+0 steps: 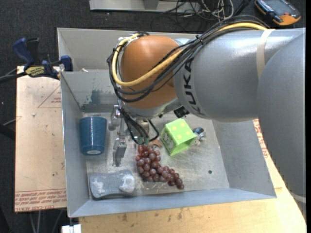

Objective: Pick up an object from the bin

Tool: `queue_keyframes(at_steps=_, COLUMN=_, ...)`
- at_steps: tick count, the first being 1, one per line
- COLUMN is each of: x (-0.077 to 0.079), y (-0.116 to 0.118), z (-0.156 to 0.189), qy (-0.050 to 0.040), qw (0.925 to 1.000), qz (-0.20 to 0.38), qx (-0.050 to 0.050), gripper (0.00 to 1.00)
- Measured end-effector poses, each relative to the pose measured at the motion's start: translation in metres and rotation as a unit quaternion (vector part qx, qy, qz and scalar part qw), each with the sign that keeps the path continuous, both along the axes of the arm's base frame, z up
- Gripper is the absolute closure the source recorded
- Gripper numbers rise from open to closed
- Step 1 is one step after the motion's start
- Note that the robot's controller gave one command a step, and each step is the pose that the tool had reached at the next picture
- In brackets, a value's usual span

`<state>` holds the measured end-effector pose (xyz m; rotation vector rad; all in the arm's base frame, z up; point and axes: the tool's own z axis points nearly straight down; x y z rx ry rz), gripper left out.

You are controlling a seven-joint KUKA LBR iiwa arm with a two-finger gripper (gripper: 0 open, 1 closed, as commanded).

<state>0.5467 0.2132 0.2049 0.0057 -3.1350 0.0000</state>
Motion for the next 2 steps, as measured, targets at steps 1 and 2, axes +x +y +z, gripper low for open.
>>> queue_keyframes(at_steps=1, x=0.0019, y=-0.0009, z=0.0039, qy=-0.0034, qw=1.0, qz=-0.001, qx=0.001, gripper=0.0)
queue_keyframes(at_steps=2, x=0.0, y=-0.0074, z=0.002, qy=-0.004, qw=0.9999, qz=0.015, qx=0.001, gripper=0.0)
